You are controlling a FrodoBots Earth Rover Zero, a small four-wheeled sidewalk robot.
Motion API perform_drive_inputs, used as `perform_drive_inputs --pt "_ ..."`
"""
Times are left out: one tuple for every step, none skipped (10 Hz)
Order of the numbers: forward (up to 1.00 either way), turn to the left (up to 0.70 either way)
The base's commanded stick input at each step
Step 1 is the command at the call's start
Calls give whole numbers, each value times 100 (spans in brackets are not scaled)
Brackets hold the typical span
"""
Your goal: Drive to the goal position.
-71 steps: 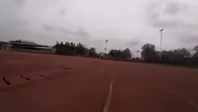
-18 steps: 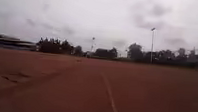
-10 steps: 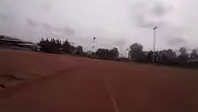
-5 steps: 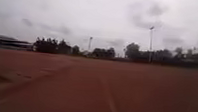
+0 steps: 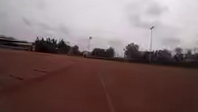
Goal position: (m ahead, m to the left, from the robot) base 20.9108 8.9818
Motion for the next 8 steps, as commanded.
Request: perform_drive_inputs --pt "50 0" --pt "50 0" --pt "50 0" --pt "50 0" --pt "50 0" --pt "50 0" --pt "50 0" --pt "50 0"
